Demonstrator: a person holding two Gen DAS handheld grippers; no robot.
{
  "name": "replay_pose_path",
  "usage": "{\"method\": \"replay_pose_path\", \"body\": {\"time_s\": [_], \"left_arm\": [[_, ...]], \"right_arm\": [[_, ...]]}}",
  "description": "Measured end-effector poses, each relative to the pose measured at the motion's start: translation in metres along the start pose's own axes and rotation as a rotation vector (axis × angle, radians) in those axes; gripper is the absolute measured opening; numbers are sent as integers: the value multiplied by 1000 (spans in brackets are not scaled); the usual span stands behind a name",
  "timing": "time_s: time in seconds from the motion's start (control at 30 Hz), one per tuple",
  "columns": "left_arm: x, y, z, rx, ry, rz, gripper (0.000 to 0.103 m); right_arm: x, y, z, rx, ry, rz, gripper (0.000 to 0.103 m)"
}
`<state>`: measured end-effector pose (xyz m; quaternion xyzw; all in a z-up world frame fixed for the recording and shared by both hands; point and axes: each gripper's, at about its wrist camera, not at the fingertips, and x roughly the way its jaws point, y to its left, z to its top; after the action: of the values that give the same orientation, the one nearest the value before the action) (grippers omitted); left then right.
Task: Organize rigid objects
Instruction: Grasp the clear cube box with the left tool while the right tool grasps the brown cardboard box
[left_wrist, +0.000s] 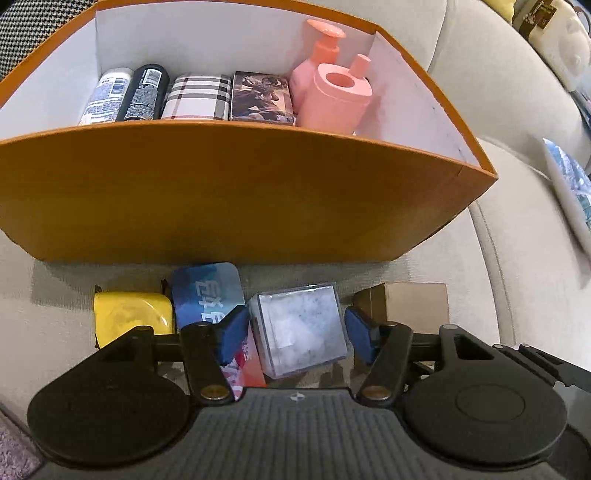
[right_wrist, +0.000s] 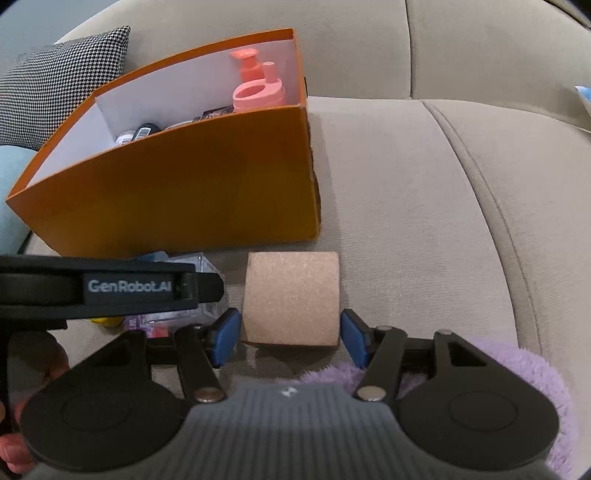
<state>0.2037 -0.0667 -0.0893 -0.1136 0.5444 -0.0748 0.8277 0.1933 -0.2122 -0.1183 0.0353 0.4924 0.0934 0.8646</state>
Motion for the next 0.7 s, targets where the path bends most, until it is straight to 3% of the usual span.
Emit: {"method": "replay_pose_path", "body": {"time_s": [0.43, 0.7], "left_arm": [[1, 5, 2, 67, 98, -6, 60], [10, -8, 1, 122, 82, 48, 60]], "right_arm": [[3, -1, 3, 9, 17, -17, 62], [4, 5, 2, -22, 24, -40, 62]]}}
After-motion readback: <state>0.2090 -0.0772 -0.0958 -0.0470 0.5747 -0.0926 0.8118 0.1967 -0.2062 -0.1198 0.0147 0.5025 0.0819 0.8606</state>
